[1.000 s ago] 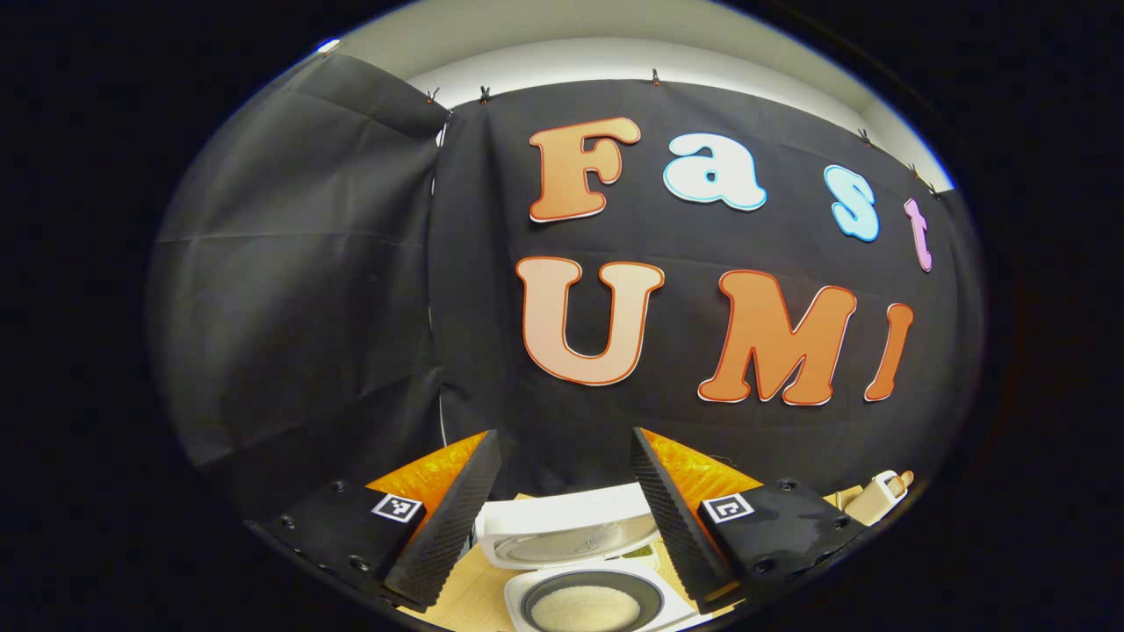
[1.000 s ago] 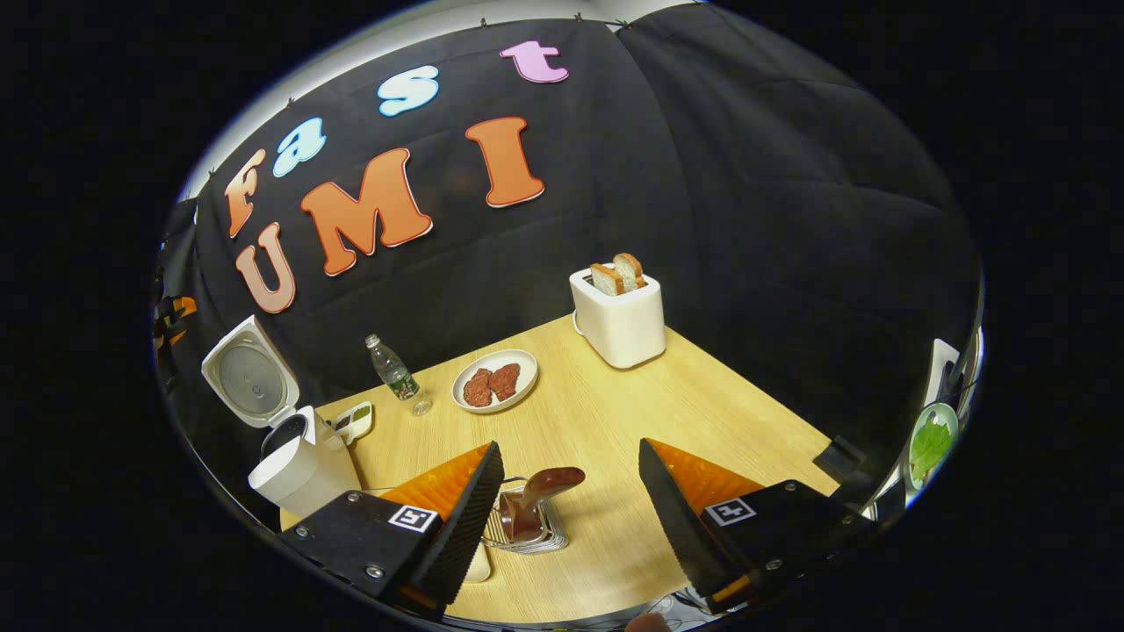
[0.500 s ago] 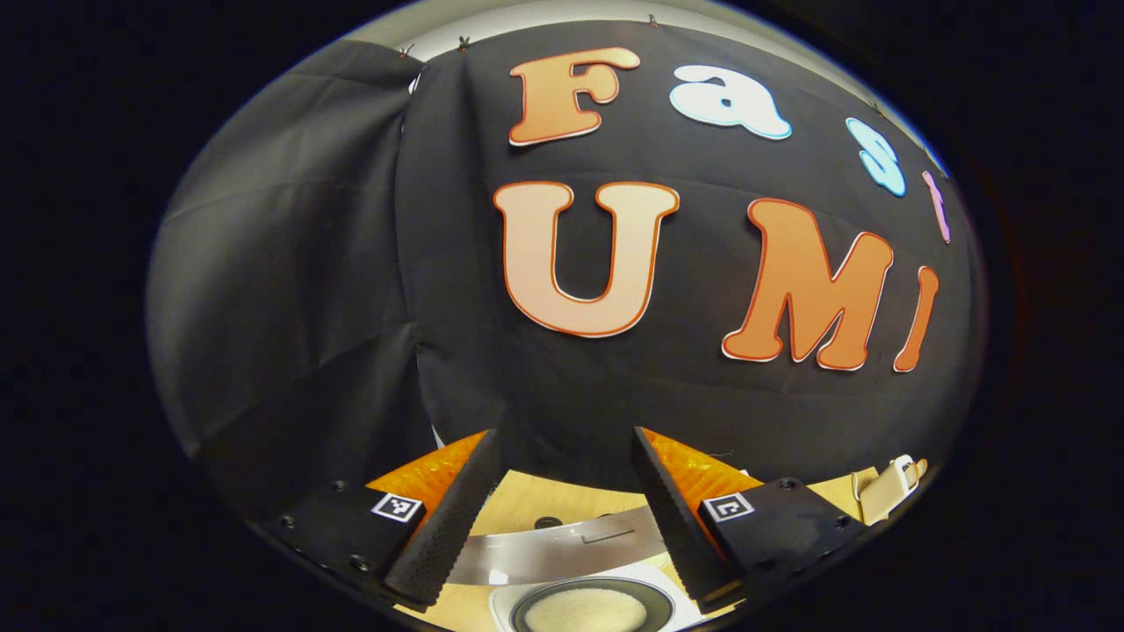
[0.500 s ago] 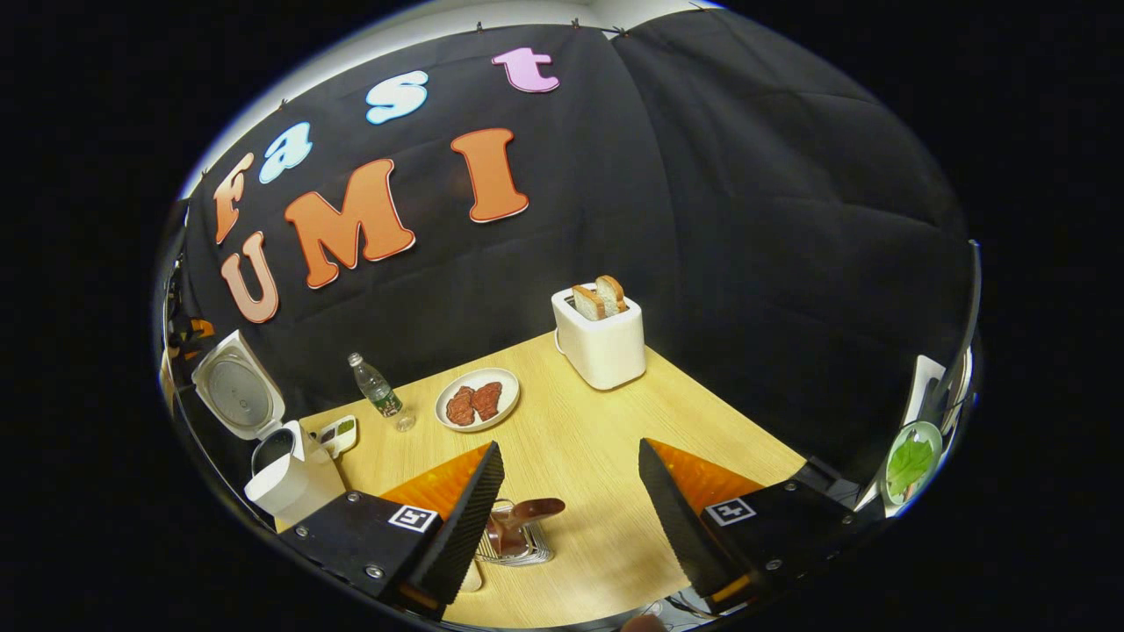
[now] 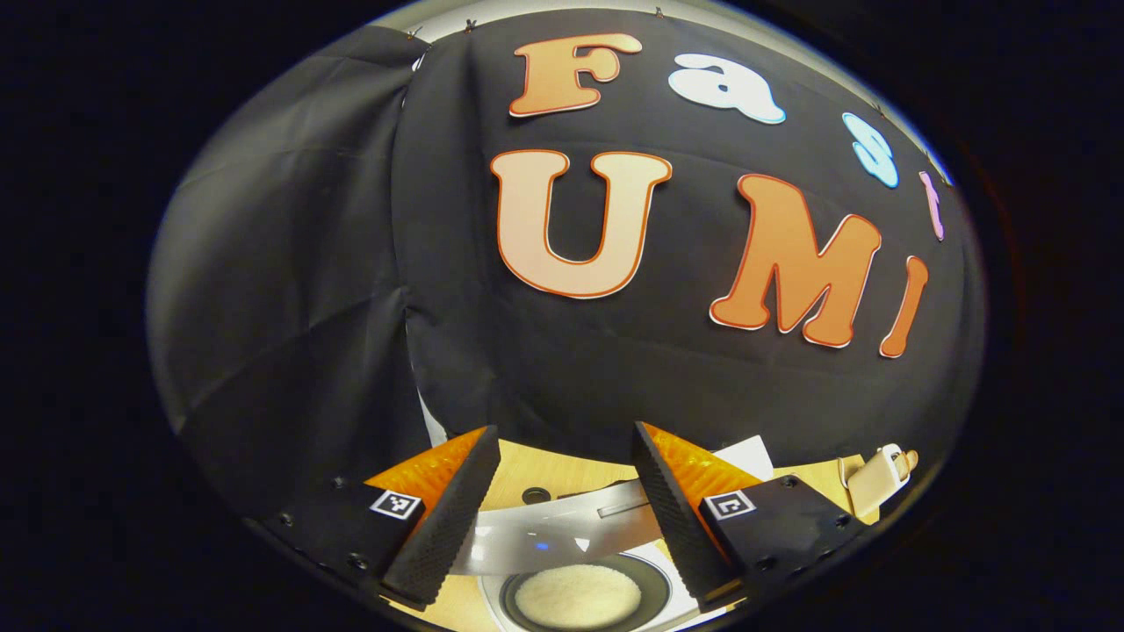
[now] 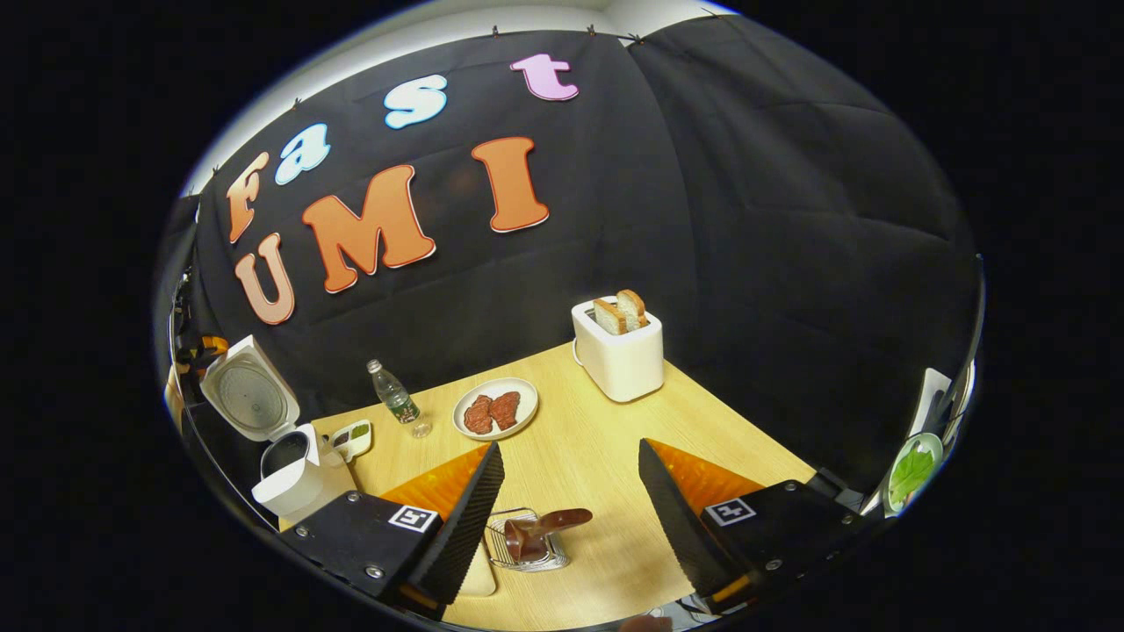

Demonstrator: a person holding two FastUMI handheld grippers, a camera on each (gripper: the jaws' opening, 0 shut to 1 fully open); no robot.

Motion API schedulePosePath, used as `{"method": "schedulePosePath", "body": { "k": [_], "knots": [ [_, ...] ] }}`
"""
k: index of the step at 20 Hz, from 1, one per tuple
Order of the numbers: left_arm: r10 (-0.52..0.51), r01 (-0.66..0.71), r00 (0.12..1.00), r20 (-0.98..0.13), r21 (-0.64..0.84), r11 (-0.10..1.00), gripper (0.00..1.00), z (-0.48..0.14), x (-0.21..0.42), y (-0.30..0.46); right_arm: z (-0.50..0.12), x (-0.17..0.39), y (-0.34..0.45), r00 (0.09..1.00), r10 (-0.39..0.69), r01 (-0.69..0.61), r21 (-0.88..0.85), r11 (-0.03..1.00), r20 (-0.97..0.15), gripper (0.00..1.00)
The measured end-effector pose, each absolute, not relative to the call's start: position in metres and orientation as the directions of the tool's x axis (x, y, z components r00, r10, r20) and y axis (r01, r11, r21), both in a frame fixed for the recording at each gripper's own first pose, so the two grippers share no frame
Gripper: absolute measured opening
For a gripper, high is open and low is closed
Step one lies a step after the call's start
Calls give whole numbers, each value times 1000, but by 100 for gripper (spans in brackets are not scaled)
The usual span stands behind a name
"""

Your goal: Close the left gripper, press the button to open the rice cooker; take a wooden spoon from the chopstick holder with the right hand, scoop a spoonful of rice and pour it into the rice cooker, then put the wooden spoon back into the chopstick holder.

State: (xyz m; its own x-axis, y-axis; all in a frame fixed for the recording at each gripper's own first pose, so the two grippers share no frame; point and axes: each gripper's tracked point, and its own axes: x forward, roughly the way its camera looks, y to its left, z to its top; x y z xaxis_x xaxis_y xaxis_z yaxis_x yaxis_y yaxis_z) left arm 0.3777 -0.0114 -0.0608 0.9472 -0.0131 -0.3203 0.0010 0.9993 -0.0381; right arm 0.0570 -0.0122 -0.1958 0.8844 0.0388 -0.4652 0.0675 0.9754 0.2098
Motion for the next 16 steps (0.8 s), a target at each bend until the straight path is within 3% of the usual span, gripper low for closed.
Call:
{"method": "schedulePosePath", "body": {
  "k": [9, 16],
  "knots": [
    [-106, 77, 909, -404, -86, 993, 100, -122, 272, -47, -122, 45, 17, 930, 129, -103, 93, 990, -343, 95],
    [-85, 42, 885, -458, -103, 994, 100, -199, 225, -54, -56, 24, 30, 959, 183, -172, 69, 983, -217, 94]
  ]
}}
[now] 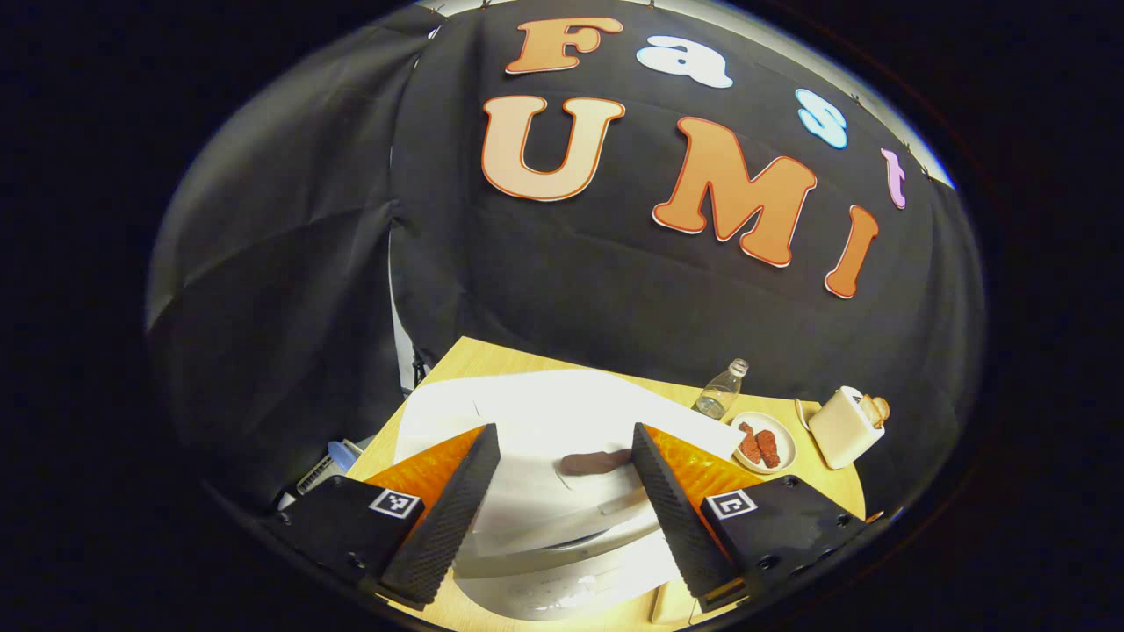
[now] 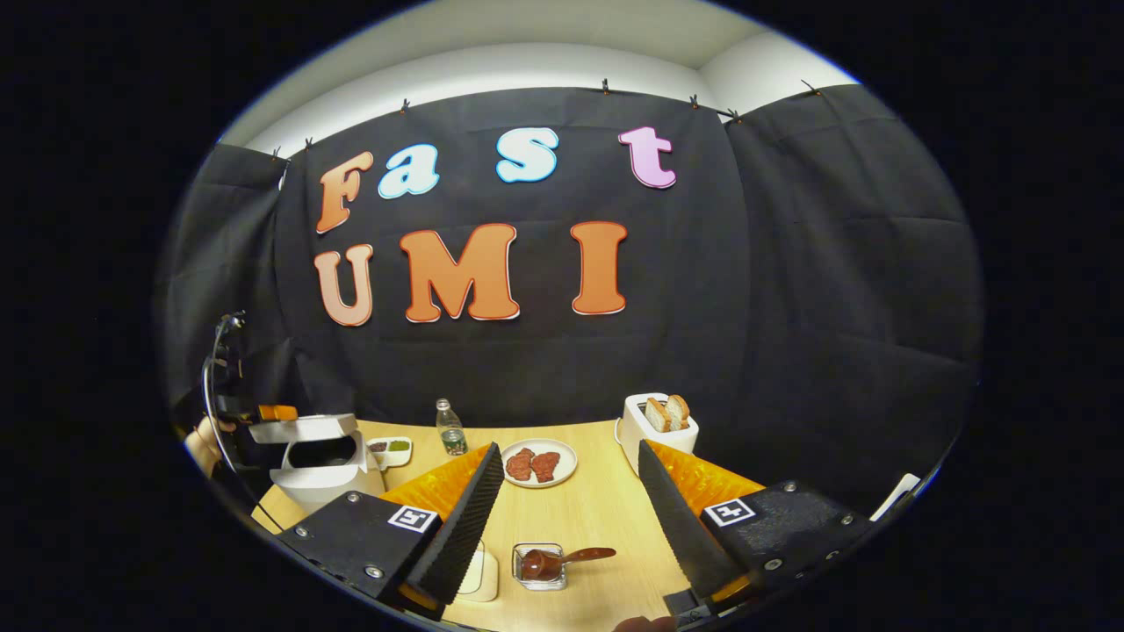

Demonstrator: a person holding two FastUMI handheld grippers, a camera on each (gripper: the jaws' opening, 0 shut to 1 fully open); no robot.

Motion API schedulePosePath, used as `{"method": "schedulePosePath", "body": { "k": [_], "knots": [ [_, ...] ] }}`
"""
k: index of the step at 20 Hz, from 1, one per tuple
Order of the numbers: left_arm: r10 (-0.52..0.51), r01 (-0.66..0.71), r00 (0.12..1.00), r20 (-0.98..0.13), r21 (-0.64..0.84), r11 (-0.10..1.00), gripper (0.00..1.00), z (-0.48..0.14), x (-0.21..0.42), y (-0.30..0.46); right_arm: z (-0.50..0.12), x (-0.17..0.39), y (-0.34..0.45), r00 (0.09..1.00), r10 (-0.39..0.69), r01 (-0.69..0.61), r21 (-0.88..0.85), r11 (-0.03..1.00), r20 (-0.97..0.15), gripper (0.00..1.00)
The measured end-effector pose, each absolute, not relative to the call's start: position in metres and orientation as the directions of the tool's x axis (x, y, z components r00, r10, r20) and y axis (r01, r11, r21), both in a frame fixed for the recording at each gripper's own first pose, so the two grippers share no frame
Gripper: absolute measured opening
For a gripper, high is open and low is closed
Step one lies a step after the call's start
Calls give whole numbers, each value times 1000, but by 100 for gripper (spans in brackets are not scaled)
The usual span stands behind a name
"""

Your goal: Close the left gripper, press the button to open the rice cooker; take a wooden spoon from the chopstick holder with the right hand, scoop a spoonful of rice and pour it into the rice cooker, then put the wooden spoon back into the chopstick holder.

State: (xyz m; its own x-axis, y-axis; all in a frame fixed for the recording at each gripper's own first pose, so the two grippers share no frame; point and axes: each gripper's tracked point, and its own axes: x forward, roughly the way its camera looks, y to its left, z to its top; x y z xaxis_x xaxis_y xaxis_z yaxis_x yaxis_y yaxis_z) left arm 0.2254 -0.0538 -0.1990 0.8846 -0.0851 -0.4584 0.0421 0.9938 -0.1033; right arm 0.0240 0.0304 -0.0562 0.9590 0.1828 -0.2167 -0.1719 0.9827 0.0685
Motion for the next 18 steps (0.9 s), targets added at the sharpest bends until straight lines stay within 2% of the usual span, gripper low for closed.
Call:
{"method": "schedulePosePath", "body": {
  "k": [1, 2, 3, 6, 11, 13, 16, 18],
  "knots": [
    [-62, 30, 878, -474, -75, 997, 100, -209, 222, -52, -58, 21, 33, 956, 193, -181, 74, 981, -219, 95],
    [-44, 23, 879, -474, -49, 999, 100, -219, 222, -51, -64, 18, 33, 954, 196, -184, 73, 980, -227, 100],
    [-31, 17, 880, -474, -34, 999, 100, -225, 221, -51, -71, 16, 32, 952, 192, -181, 69, 981, -239, 95],
    [-3, 0, 889, -459, -7, 1000, 100, -238, 220, -52, -89, 13, 26, 942, 180, -163, 84, 983, -283, 95],
    [32, -19, 861, -508, 31, 999, 100, -275, 214, -55, -115, 15, 20, 919, 177, -125, 163, 979, -352, 95],
    [30, 11, 880, -475, 82, 997, 100, -276, 216, -55, -123, 15, 19, 909, 183, -119, 188, 975, -374, 95],
    [9, 15, 906, -424, 53, 998, 100, -277, 214, -57, -138, 17, 14, 897, 174, -108, 181, 978, -405, 95],
    [9, 29, 908, -420, 85, 996, 100, -277, 213, -54, -146, 18, 11, 894, 160, -110, 142, 984, -419, 95]
  ]
}}
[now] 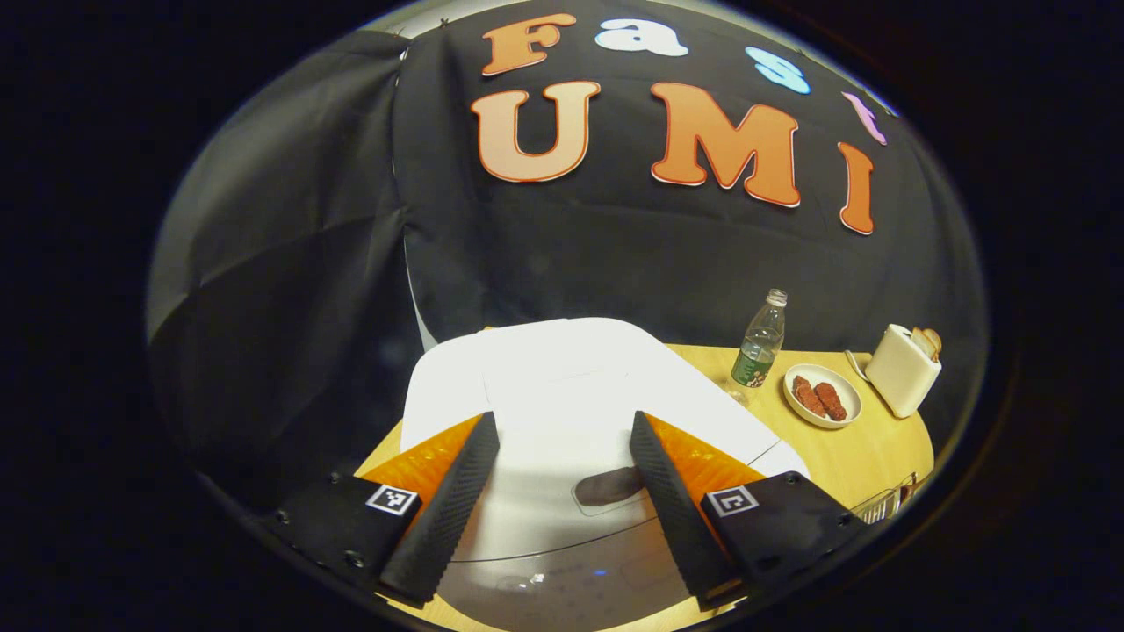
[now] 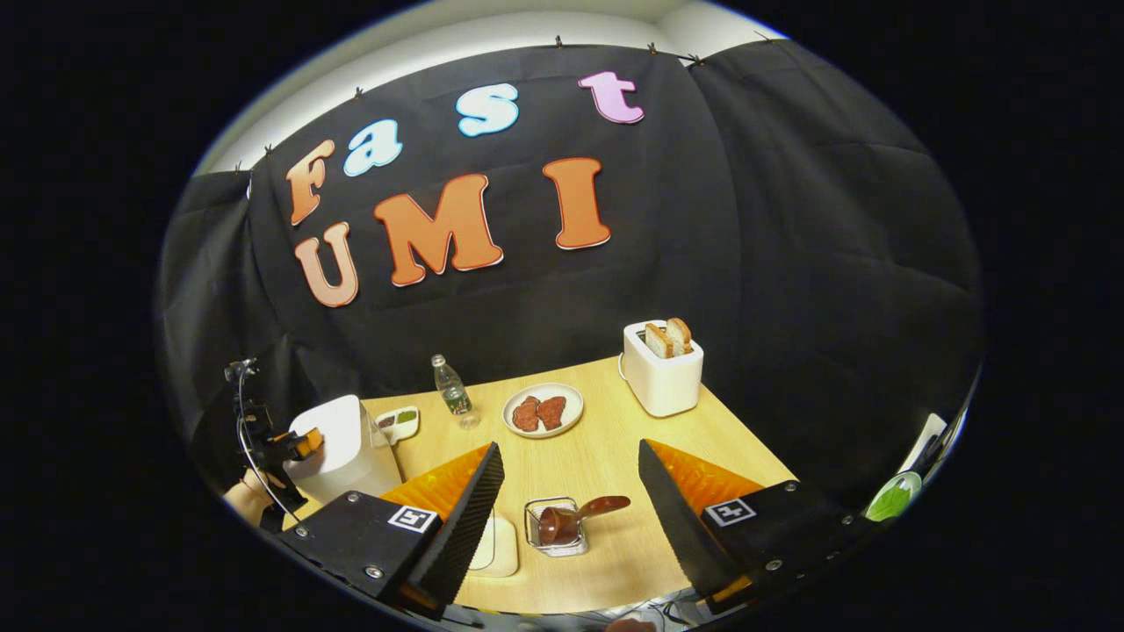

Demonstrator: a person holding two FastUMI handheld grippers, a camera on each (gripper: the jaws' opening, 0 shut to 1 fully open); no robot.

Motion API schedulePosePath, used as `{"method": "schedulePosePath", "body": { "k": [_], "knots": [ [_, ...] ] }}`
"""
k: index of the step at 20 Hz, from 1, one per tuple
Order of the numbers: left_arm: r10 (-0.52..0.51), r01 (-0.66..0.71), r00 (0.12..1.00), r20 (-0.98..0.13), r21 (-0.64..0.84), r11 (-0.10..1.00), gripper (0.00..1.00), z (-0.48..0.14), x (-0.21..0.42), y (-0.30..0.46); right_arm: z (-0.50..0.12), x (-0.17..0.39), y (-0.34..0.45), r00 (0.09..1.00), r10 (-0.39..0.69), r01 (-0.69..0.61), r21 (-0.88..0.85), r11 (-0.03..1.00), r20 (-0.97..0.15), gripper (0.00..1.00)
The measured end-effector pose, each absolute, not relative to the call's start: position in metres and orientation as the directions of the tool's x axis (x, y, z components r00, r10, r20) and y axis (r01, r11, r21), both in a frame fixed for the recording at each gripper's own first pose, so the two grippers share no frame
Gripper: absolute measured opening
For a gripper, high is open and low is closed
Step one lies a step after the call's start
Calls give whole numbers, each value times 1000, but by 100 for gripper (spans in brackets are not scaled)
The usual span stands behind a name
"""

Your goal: Close the left gripper, press the button to open the rice cooker; take a wooden spoon from the chopstick holder with the right hand, scoop a spoonful of rice and pour it into the rice cooker, then put the wooden spoon back into the chopstick holder.

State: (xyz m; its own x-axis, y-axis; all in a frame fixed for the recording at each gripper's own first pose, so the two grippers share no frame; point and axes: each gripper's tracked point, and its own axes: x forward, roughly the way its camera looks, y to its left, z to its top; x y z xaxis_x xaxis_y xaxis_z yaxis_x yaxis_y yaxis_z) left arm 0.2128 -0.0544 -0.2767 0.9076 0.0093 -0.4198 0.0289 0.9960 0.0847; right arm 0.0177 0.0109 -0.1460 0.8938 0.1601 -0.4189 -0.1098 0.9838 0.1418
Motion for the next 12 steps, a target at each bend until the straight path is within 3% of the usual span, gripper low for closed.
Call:
{"method": "schedulePosePath", "body": {
  "k": [6, 12],
  "knots": [
    [23, 17, 880, -474, 81, 997, 100, -267, 213, -53, -147, 27, 19, 895, 165, -137, 97, 986, -414, 95],
    [-34, 48, 925, -377, 27, 998, 100, -159, 186, -46, -102, 45, 37, 925, 191, -173, 85, 981, -327, 95]
  ]
}}
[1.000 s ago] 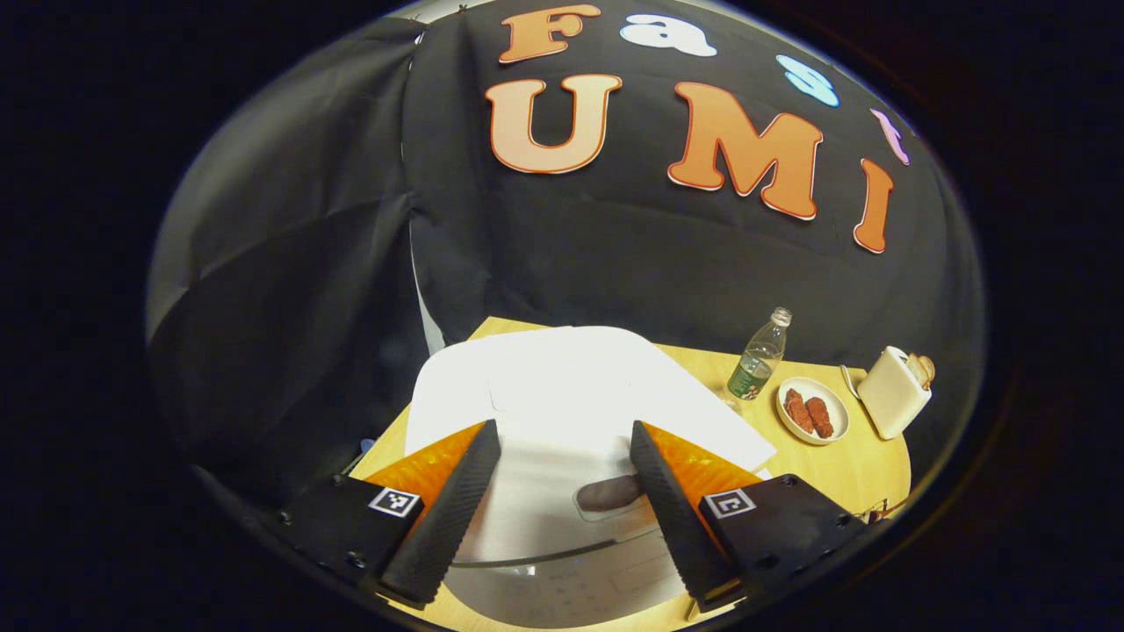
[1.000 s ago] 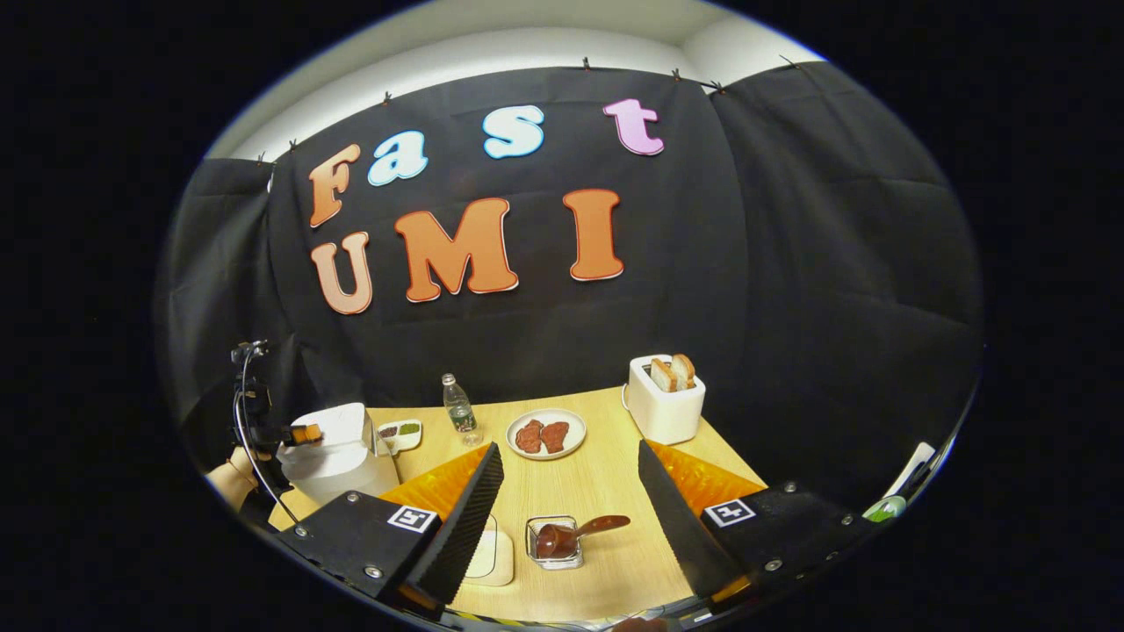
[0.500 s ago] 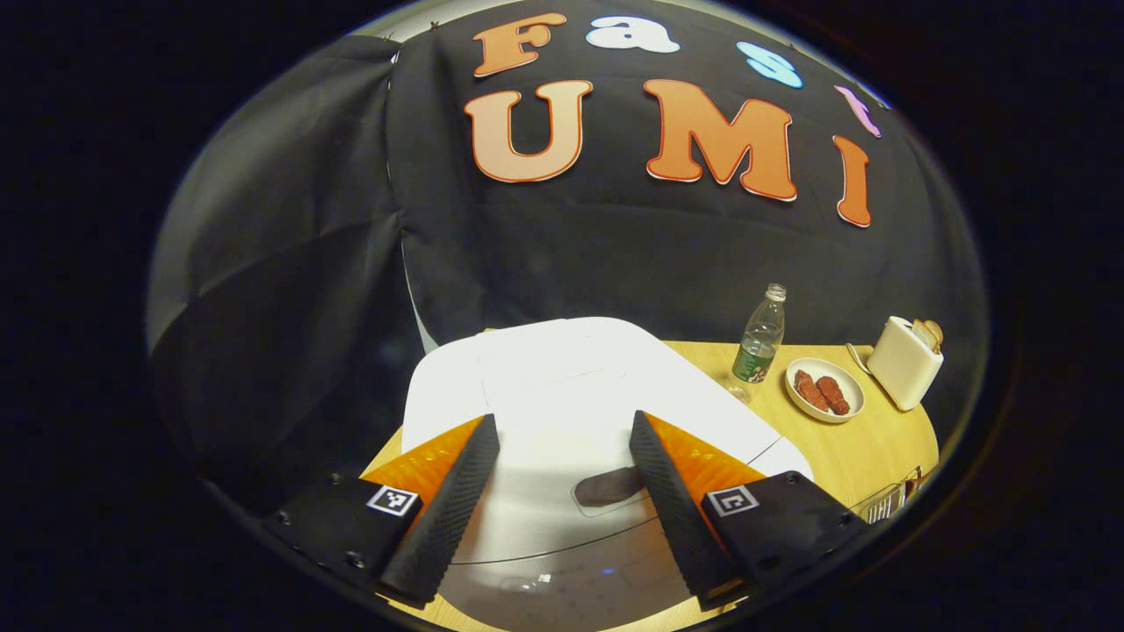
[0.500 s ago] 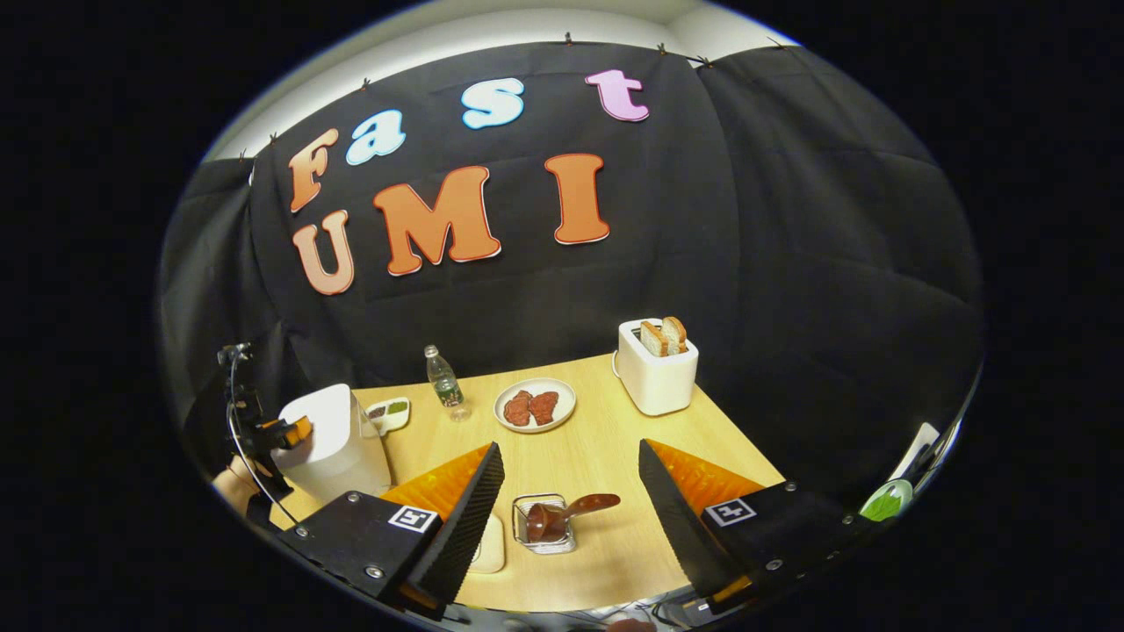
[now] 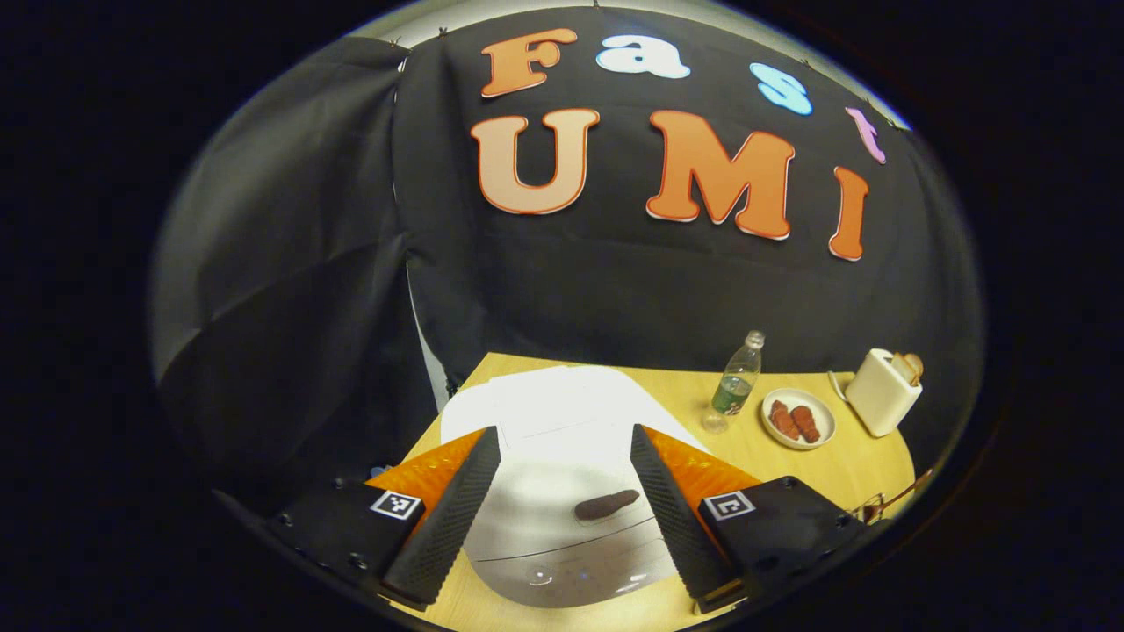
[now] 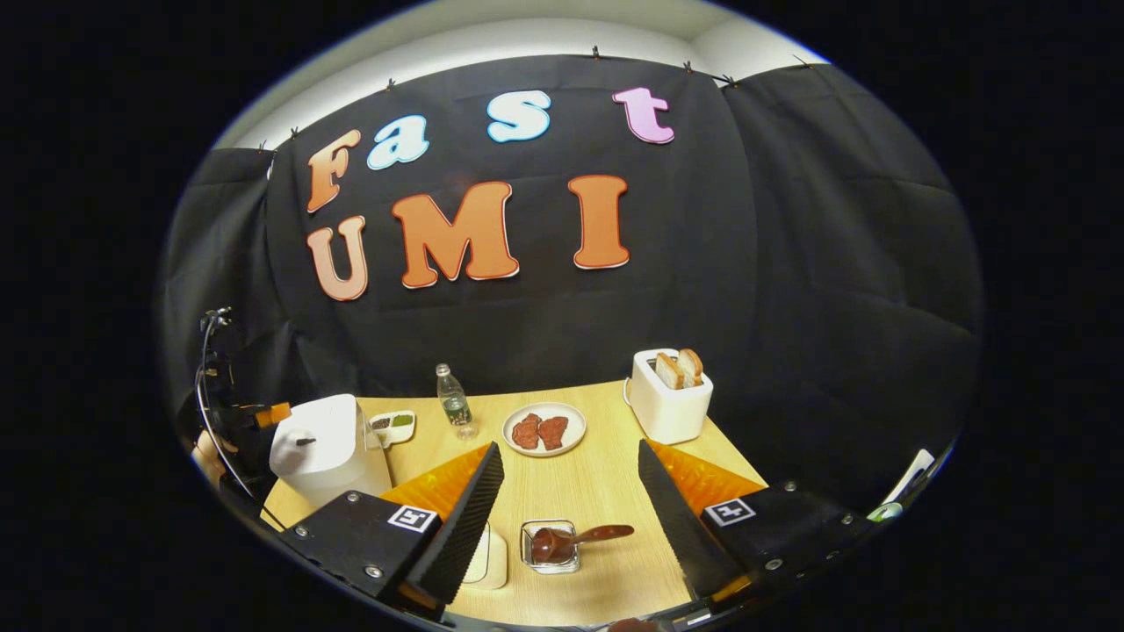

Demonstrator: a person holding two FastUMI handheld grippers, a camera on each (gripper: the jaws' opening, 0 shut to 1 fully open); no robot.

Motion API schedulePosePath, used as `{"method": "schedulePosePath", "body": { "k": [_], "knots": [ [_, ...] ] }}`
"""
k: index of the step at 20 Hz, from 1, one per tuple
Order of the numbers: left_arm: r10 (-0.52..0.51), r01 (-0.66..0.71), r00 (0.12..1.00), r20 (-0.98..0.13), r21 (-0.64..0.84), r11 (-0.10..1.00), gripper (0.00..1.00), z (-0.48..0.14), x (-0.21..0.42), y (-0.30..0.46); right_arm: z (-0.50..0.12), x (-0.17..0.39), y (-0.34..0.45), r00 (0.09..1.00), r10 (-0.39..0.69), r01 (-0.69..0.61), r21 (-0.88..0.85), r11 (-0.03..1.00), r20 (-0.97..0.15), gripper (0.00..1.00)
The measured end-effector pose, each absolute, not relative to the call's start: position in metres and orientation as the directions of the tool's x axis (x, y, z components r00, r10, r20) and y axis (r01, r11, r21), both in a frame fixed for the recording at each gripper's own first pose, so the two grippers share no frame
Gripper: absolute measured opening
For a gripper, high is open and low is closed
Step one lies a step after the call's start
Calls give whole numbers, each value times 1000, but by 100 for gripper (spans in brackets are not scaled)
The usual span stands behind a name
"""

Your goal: Close the left gripper, press the button to open the rice cooker; take a wooden spoon from the chopstick holder with the right hand, scoop a spoonful of rice and pour it into the rice cooker, then put the wooden spoon back into the chopstick holder.

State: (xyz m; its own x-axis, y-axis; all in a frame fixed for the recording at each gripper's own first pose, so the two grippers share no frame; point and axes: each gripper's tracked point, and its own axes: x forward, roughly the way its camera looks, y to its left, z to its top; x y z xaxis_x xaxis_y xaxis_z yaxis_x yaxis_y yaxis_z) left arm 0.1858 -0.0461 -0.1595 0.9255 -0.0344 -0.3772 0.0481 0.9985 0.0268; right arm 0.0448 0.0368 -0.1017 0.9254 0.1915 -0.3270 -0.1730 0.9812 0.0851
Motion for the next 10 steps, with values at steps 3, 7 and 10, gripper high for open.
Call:
{"method": "schedulePosePath", "body": {
  "k": [3, 7, 10],
  "knots": [
    [-25, 36, 961, -276, 33, 999, 100, -88, 171, -42, -69, 55, 43, 946, 193, -188, 43, 981, -260, 95],
    [13, 1, 986, -165, 88, 996, 100, -2, 132, -18, -26, 61, 56, 960, 208, -208, 20, 978, -185, 95],
    [-3, 12, 995, -101, 87, 996, 100, 38, 101, -5, 3, 59, 64, 965, 223, -222, 22, 975, -141, 95]
  ]
}}
